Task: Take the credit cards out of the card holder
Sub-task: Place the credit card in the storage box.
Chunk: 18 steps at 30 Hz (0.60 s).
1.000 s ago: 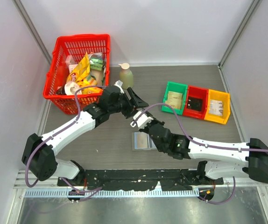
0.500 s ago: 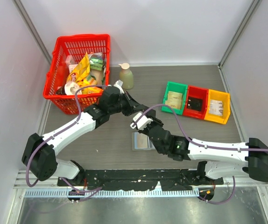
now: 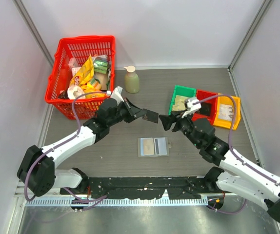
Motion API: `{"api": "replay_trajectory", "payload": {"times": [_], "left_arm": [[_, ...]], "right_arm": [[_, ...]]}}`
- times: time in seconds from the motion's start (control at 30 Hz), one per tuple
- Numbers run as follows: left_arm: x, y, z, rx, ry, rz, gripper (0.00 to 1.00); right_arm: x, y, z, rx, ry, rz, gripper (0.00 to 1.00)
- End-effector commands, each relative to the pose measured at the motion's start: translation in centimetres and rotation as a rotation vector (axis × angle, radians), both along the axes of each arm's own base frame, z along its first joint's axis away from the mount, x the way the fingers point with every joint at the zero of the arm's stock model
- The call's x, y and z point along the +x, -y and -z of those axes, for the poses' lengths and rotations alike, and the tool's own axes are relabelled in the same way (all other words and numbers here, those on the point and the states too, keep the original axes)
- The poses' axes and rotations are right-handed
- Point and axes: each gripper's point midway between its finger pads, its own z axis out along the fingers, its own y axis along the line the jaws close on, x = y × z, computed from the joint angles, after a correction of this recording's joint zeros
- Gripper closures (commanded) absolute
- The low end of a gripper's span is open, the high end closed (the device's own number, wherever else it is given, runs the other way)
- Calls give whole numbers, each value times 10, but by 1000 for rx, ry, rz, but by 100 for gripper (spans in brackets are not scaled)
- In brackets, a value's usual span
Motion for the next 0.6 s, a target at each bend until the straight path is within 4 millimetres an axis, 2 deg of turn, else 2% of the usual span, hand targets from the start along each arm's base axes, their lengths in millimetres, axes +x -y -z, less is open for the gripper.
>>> {"api": "replay_trajectory", "payload": {"times": [0.0,0.1,0.13,0.17,0.2,0.23,0.27,0.3,0.33,0.37,0.43,0.57], "left_arm": [[3,-1,-63,-134,243,0,100],[-1,-3,-74,-173,295,0,100],[-3,-4,-79,-190,312,4,100],[-4,-5,-81,-200,324,3,100],[-6,-4,-87,-220,342,8,100],[-8,-5,-90,-234,351,9,100],[-9,-5,-94,-250,361,11,100],[-11,-5,-95,-259,360,12,100],[-12,-5,-97,-265,365,14,100],[-13,-5,-97,-266,363,15,100],[-16,-4,-99,-280,366,23,100],[-20,-2,-103,-307,365,42,100]], "right_arm": [[-18,-16,-21,439,-103,-164,33],[-20,-11,-28,671,-127,-203,32],[-20,-13,-26,701,-146,-218,32],[-24,-14,-34,765,-134,-256,32],[-21,-15,-29,773,-150,-254,32],[-22,-17,-34,811,-148,-273,33],[-19,-19,-29,814,-165,-272,33],[-22,-20,-35,850,-146,-301,34],[-21,-22,-31,858,-154,-306,34],[-24,-22,-43,894,-127,-340,35],[-20,-27,-40,904,-148,-353,36],[-19,-27,-50,949,-118,-379,40]]}}
